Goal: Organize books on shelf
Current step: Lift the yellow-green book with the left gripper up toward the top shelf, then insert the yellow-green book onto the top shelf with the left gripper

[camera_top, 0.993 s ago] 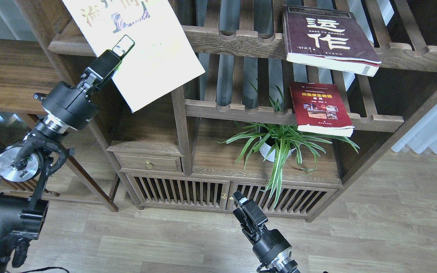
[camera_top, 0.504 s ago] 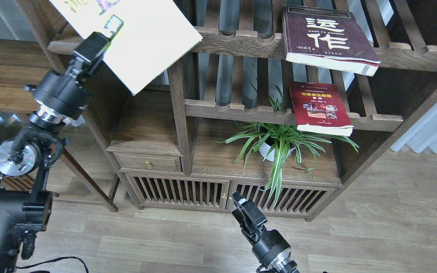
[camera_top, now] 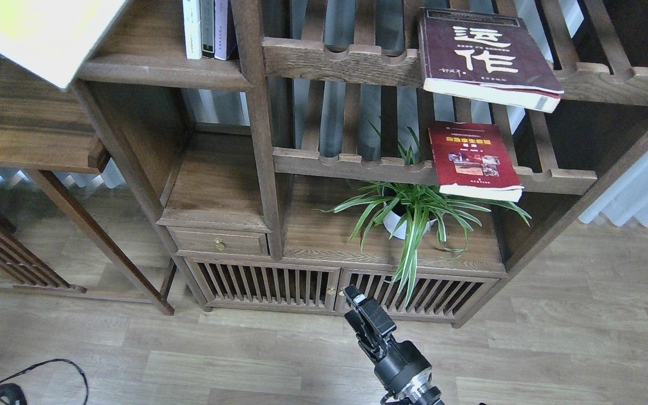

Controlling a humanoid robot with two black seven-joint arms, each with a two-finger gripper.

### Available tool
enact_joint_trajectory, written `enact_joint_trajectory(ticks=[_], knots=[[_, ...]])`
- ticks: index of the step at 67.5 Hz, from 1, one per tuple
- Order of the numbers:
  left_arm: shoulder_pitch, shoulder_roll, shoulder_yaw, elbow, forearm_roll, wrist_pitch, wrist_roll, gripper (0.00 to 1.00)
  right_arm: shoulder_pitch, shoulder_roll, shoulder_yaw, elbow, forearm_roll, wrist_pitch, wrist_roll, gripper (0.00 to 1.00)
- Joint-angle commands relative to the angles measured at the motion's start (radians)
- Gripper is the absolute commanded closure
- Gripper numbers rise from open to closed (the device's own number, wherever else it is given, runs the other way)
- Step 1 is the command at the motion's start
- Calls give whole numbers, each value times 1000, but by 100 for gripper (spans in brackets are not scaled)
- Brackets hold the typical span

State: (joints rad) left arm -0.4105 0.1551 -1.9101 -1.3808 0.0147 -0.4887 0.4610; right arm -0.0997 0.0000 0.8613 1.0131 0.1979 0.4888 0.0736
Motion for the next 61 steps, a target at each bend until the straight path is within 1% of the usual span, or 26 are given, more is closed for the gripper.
enact_joint_trajectory(ticks=[1, 6, 33, 51, 61], knots=[[7, 1, 39, 0, 11, 0, 2, 98, 0, 0, -7, 1, 0, 0, 0, 2], [7, 3, 39, 0, 16, 0, 28, 98, 0, 0, -10, 1, 0, 0, -2, 2], [1, 9, 22, 12, 82, 0, 28, 97, -3, 0, -10, 16, 0, 0, 0, 2], [-10, 15, 3, 14, 249, 0, 28, 97, -3, 0, -13, 22, 0, 0, -2, 2], [-53, 15, 3, 16, 337, 0, 28, 97, -3, 0, -35, 22, 0, 0, -3, 2]])
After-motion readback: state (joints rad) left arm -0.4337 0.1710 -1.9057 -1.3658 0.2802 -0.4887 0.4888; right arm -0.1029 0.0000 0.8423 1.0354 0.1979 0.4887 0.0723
